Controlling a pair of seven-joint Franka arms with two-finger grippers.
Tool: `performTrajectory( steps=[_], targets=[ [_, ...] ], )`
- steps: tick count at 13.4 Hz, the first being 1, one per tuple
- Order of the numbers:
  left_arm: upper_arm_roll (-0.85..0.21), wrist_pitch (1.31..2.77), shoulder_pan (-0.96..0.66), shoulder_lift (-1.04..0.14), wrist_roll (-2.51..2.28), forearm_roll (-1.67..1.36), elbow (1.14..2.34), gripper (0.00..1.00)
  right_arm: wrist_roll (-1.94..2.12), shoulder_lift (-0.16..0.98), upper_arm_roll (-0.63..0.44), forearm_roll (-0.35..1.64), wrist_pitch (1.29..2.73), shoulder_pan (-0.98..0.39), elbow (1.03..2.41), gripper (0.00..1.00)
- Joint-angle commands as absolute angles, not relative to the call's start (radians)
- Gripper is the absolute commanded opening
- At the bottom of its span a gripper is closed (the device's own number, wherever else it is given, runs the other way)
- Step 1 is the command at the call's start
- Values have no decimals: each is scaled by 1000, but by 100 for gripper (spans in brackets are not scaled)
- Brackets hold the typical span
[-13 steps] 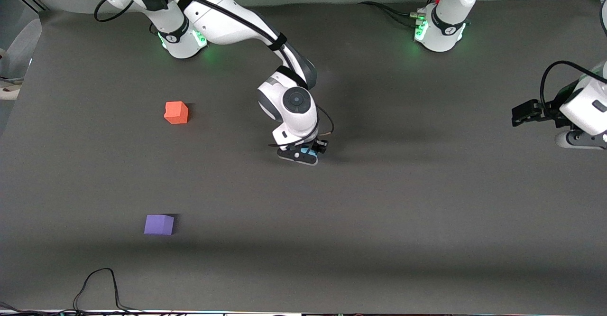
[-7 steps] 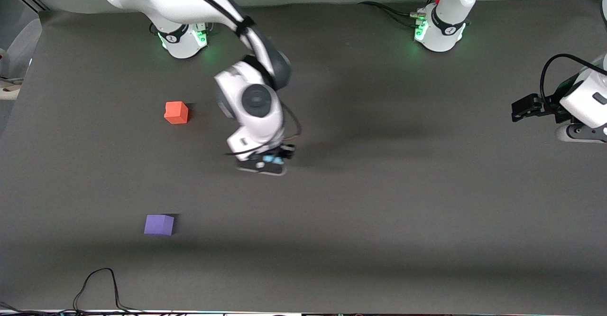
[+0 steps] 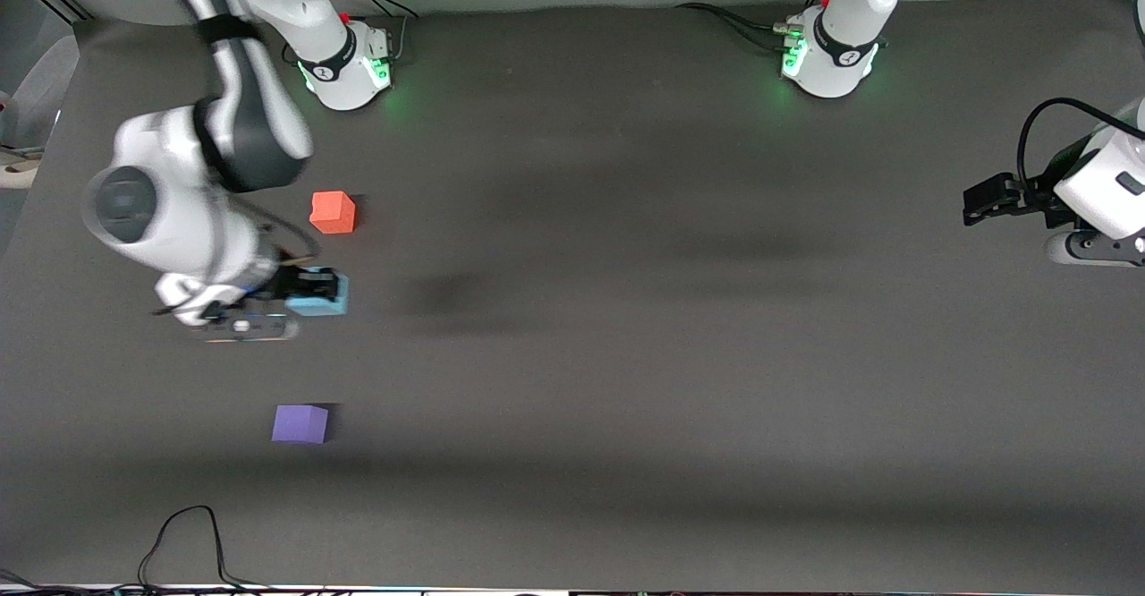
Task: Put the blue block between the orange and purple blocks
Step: 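Grasp the blue cube with the right gripper and carry it toward the orange cube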
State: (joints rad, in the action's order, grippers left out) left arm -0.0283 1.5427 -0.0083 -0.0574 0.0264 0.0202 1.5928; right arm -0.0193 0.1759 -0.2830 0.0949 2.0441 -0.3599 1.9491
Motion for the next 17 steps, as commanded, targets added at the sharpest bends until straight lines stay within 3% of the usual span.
performTrajectory(
  steps=[1, 4, 8, 17],
  targets=[
    [-23, 1528, -18, -58, 12, 15, 1586, 100, 115, 159, -360, 143, 2237, -374, 2141, 34],
    [-23, 1526, -17, -60, 17, 15, 1585, 100, 179, 222, -364, 144, 2457, -368, 2267, 34],
    [-21, 1525, -15, -60, 23, 15, 1583, 100, 206, 311, -362, 218, 2522, -376, 2267, 36],
    [-23, 1528, -18, -66, 28, 15, 1579, 100, 225, 383, -333, 258, 2611, -376, 2261, 41]
  ],
)
